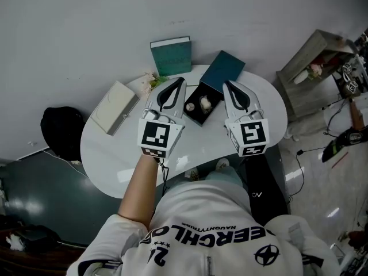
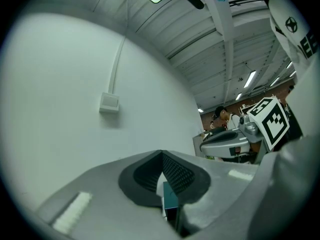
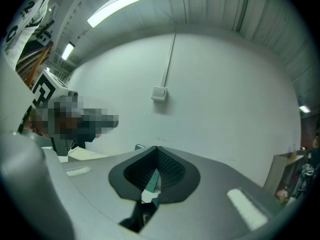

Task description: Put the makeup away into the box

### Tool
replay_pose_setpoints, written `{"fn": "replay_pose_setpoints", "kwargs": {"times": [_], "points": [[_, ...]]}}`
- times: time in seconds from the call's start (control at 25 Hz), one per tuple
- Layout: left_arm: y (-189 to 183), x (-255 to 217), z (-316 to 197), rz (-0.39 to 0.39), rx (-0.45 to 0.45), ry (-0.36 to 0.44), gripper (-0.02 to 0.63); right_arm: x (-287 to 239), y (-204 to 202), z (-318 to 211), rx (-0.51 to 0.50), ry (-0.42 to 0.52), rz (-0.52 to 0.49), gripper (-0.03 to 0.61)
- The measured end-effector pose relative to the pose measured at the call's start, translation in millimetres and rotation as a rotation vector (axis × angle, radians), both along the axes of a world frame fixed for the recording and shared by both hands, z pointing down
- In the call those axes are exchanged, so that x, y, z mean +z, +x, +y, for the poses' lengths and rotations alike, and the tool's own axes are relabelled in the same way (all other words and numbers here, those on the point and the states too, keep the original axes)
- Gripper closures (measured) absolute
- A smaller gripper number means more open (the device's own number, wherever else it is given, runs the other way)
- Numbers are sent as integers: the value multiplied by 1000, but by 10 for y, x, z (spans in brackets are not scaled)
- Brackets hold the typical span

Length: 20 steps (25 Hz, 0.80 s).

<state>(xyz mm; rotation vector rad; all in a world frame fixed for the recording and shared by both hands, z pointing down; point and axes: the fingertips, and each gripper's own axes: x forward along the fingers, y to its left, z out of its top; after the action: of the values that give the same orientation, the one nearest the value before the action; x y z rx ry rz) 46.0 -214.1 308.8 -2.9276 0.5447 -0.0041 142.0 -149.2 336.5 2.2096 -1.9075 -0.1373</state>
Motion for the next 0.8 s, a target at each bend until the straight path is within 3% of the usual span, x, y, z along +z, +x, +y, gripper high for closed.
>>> {"fn": "replay_pose_setpoints", "kwargs": {"times": [0.16,0.8], "points": [[9,11,-14,5,5,-13,612,-40,-30,-3,2,-9,44,549],[191,142,2,-12,41,-39,612,-24,89,-1,-4,-38,41,549]]}}
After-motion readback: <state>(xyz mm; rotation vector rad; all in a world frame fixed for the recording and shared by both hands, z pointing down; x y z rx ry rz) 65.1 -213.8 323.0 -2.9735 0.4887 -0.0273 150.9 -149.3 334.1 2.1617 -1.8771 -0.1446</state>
